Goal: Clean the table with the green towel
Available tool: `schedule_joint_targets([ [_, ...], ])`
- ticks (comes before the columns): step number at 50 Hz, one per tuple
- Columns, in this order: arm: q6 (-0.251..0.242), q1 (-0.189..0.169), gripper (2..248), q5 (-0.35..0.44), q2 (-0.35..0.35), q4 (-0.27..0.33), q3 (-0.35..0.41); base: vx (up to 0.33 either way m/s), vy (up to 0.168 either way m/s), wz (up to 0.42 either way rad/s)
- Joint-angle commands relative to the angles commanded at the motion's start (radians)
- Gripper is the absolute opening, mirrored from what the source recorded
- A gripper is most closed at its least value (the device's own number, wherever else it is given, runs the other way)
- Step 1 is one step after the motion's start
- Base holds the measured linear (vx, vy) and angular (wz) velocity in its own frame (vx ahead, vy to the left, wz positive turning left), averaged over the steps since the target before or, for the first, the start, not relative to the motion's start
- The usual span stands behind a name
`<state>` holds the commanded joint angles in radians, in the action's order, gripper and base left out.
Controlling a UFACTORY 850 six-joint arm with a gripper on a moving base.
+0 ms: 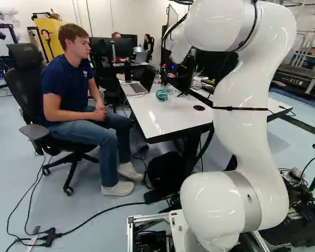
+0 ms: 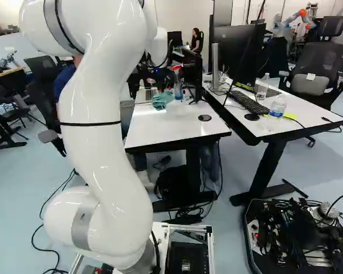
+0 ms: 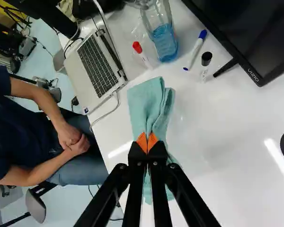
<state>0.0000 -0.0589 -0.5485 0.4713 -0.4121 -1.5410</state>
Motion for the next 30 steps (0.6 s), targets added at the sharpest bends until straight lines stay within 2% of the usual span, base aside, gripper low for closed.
schedule_joint_targets([
  [30, 0.000, 0.001, 21, 0.000, 0.079, 0.000, -0.030, 0.000, 0.000, 0.000],
])
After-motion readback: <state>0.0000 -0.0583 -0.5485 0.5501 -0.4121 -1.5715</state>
